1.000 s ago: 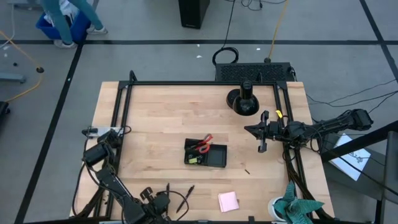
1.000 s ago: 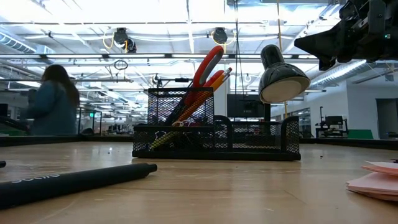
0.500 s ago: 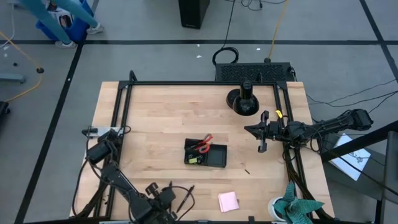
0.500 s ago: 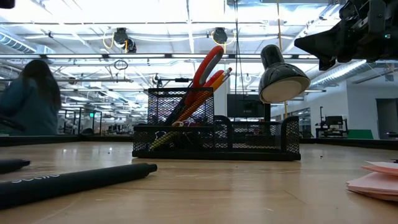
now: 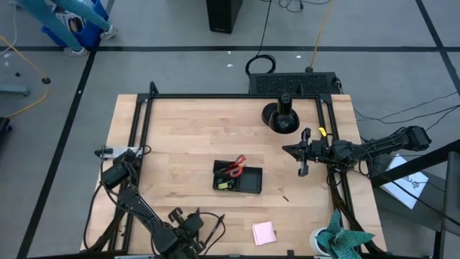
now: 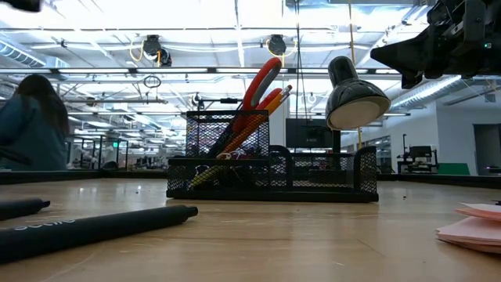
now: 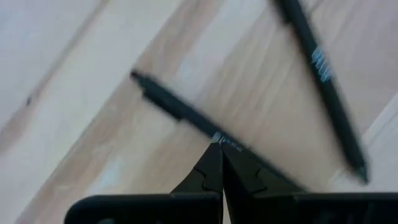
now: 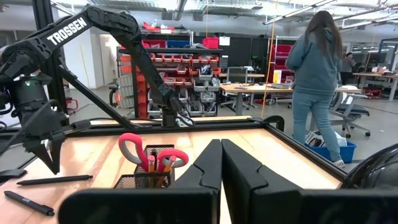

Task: Pick and place office supplies into organizer
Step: Put the black pen into the black desk organizer

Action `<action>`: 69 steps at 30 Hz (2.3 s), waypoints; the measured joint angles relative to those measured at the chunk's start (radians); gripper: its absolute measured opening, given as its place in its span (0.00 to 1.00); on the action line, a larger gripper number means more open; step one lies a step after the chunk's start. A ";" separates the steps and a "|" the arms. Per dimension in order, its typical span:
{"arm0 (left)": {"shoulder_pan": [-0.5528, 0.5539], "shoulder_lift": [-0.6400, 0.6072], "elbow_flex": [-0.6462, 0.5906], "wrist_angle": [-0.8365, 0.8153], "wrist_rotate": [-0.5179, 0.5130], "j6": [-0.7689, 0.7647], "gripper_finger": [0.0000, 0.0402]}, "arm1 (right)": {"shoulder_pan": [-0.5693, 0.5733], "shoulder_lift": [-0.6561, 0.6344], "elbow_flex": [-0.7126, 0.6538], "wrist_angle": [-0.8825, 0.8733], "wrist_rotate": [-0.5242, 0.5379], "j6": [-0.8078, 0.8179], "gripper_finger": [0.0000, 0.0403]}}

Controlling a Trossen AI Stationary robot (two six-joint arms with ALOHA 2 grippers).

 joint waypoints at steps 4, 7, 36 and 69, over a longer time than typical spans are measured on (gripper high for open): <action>0.015 0.000 0.031 -0.021 -0.056 0.043 0.00 | 0.000 0.000 0.000 0.000 0.000 0.000 0.00; 0.028 0.000 0.056 0.008 -0.093 0.097 0.00 | 0.000 0.000 0.000 0.000 0.000 0.000 0.00; -0.066 0.076 0.046 0.098 0.111 -0.161 0.00 | 0.000 0.000 0.000 -0.001 0.000 0.000 0.00; 0.039 0.086 0.266 -0.126 -0.015 0.047 0.02 | 0.000 0.000 0.000 0.007 0.000 0.019 0.00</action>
